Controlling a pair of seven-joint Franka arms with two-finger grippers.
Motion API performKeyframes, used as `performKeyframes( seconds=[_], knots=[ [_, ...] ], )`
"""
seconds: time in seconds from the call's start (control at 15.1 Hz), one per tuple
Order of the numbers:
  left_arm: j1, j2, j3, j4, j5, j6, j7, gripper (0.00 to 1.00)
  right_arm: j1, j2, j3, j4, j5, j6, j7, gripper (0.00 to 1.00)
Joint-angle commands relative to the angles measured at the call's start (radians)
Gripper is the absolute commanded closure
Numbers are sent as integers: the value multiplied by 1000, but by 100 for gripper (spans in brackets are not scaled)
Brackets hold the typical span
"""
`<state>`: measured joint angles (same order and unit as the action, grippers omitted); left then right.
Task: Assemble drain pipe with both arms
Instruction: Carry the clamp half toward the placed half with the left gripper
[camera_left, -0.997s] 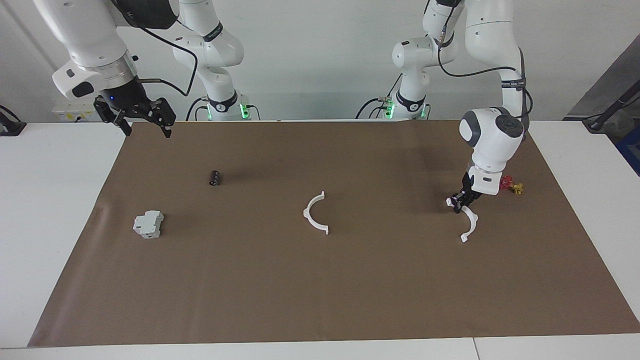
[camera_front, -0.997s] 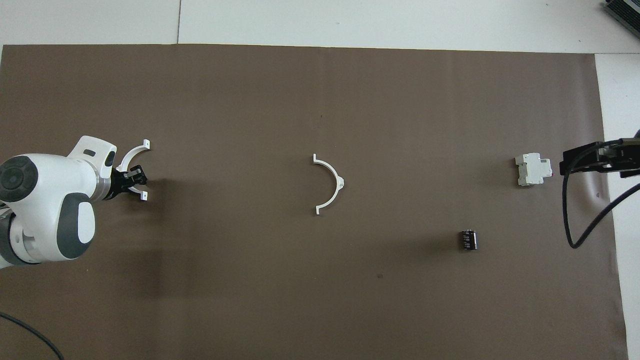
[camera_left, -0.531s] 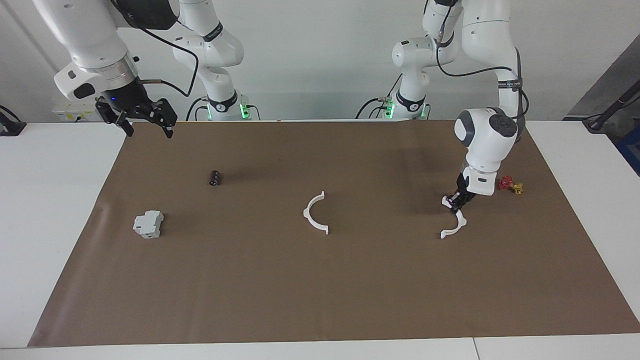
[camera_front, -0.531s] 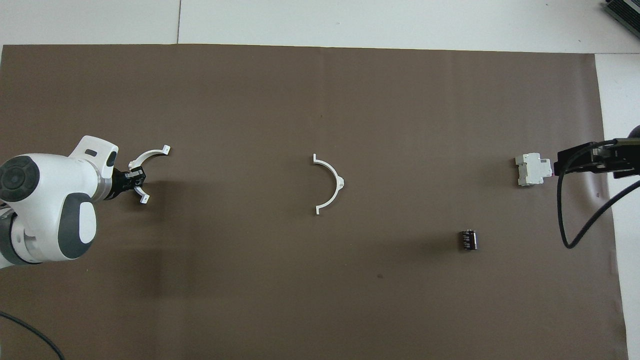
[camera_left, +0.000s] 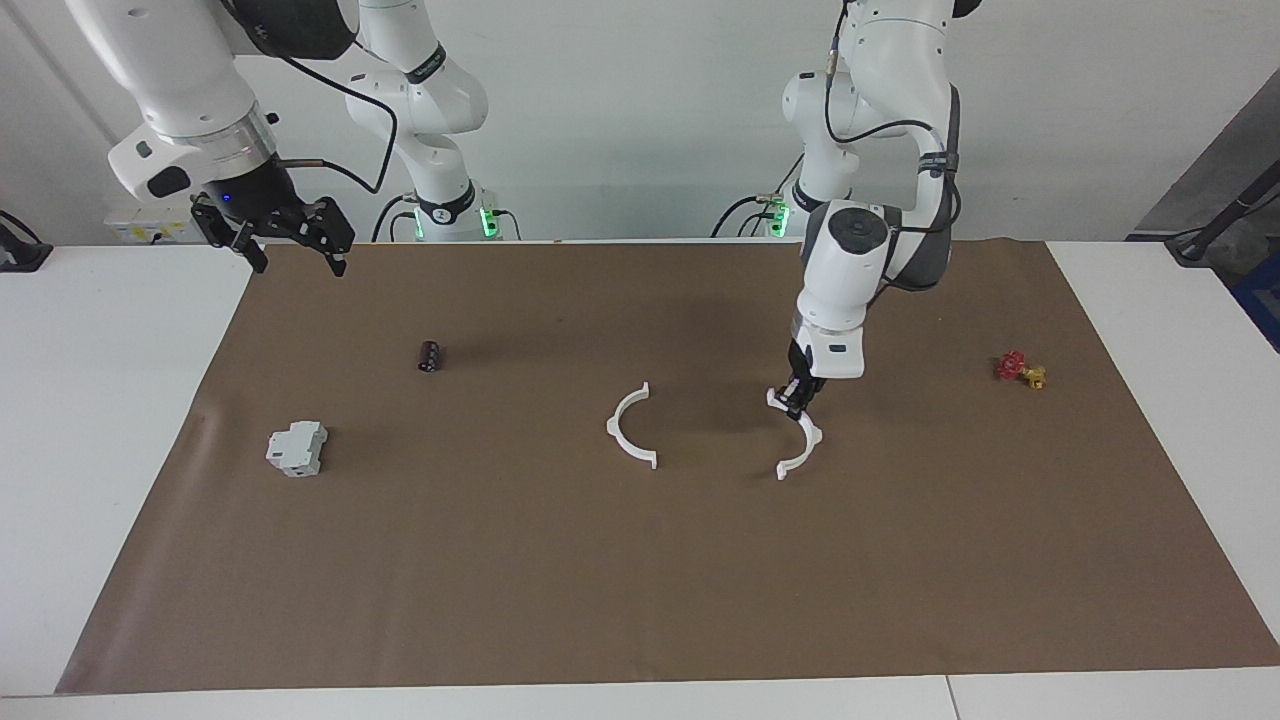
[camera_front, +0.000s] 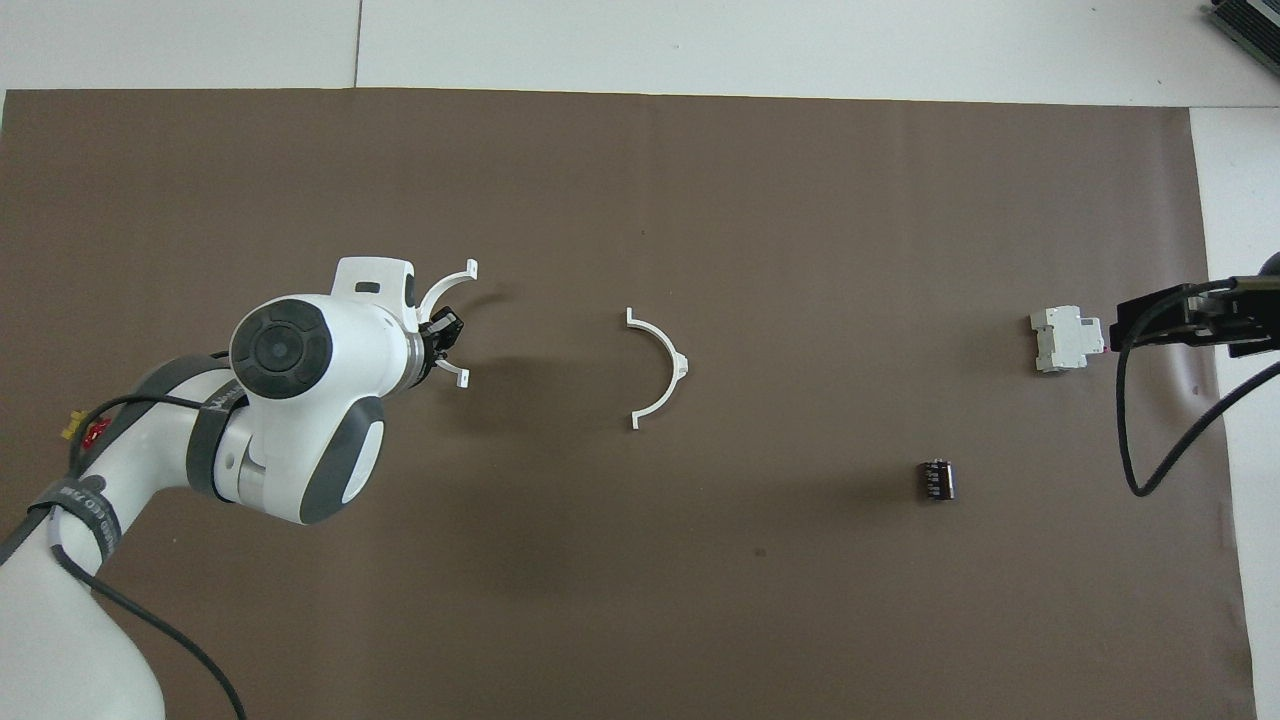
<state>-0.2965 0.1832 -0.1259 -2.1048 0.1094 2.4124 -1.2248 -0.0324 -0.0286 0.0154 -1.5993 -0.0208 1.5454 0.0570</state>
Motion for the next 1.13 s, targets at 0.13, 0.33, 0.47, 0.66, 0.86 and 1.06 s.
performKeyframes(
  seconds=[0.13,0.33,0.47,0.66,0.86,1.06],
  knots=[
    [-165,157,17,227,90,-118,-343,100,-9,-2,3,-4,16,-10,12,0],
    [-222,211,19,279,92,-141,-378,100,-7,-2,3,-4,16,-8,12,0],
    [-224,211,19,272,104,-136,-380,100,-7,-2,3,-4,16,-10,12,0],
    [-248,205,19,220,107,-136,-380,100,-7,-2,3,-4,16,-10,12,0],
    [-251,202,17,210,107,-133,-381,100,-9,-2,3,-4,16,-10,12,0],
    [-280,199,17,210,107,-133,-407,100,-7,-2,3,-4,16,-10,12,0]
  ],
)
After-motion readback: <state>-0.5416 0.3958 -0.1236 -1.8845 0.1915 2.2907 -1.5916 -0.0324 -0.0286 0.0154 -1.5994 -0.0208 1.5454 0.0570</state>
